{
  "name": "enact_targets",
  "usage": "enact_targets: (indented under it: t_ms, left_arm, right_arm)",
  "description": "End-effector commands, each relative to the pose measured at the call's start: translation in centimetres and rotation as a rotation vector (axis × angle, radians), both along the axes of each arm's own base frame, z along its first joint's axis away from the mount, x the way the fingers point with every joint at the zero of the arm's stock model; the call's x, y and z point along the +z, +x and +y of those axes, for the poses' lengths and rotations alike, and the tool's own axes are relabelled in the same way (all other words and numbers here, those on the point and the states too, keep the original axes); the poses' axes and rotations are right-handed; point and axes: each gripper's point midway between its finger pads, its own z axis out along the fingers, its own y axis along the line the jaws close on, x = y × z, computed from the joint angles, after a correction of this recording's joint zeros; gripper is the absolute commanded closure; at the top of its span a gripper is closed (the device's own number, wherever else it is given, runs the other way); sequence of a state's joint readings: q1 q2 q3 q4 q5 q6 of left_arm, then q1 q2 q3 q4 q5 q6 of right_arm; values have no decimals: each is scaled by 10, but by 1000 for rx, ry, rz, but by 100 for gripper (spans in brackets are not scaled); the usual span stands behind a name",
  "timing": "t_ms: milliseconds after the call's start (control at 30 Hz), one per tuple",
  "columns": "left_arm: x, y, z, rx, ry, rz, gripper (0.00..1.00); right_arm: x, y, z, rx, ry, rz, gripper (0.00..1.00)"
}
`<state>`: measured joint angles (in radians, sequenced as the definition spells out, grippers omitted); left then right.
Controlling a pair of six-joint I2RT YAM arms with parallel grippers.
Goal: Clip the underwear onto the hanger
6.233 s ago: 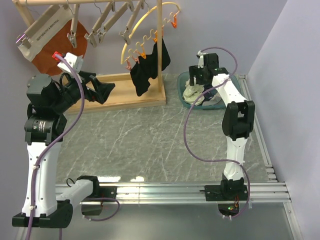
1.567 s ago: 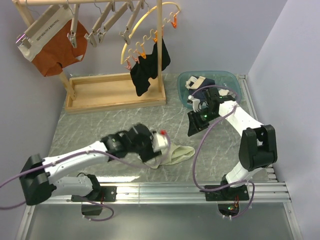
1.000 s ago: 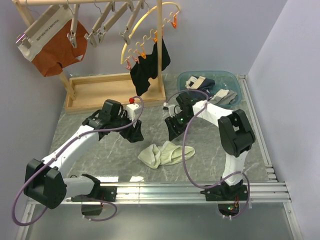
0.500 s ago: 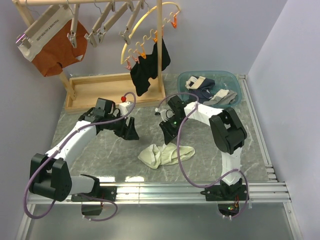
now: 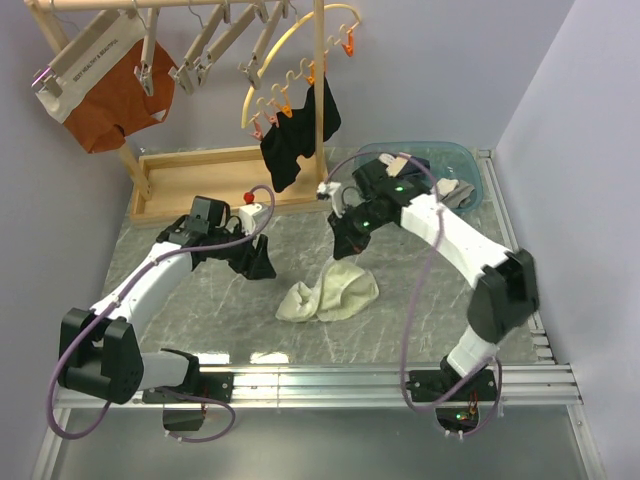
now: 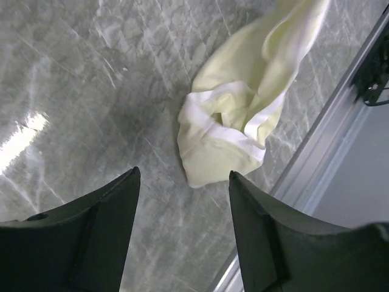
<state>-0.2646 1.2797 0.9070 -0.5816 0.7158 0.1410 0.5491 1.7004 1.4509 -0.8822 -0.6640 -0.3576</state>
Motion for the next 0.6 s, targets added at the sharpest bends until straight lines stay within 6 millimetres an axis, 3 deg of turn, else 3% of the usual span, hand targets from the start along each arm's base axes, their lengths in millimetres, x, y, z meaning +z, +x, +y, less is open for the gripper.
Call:
enact_targets:
  t_ms: [0, 267, 367, 567]
  left_arm:
    - [13, 15, -6, -63, -1, -161, 35]
    - [18, 42, -23, -140, -42, -277, 39]
    - [10, 47, -31, -180, -56, -276, 39]
    - [-13, 40, -50, -222, -50, -204, 45]
  right_arm:
    - [49, -4, -16, -2, 12, -143, 100]
    - [44, -14, -75, -31, -177, -311, 100]
    - [18, -17, -97, -50, -259, -314, 100]
    - [-16, -30, -102, -47, -281, -242, 100]
